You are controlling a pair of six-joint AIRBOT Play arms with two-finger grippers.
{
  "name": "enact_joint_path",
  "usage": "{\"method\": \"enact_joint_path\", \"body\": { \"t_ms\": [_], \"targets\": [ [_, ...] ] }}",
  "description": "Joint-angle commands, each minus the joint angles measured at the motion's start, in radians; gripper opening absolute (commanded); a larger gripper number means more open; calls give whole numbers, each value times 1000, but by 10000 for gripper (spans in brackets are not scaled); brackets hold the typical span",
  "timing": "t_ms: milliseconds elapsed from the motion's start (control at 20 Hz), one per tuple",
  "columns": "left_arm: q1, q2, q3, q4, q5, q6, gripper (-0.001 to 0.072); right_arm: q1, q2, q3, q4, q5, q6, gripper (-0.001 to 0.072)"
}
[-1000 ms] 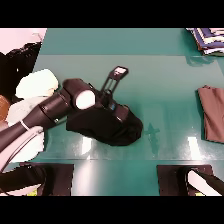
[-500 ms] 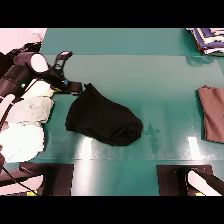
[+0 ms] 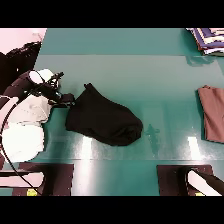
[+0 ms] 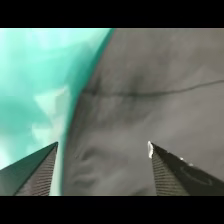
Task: Fold the shirts.
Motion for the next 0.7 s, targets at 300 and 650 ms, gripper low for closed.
{"method": "enact_joint_path", "body": {
  "t_ms": [300, 650],
  "targets": [
    [-15, -60, -9, -135, 69, 66, 662, -1, 0, 1, 0, 43, 1, 19],
    [-15, -57, 93, -122, -23, 67, 22, 0, 0, -112, 0, 139, 1, 20]
  ]
}}
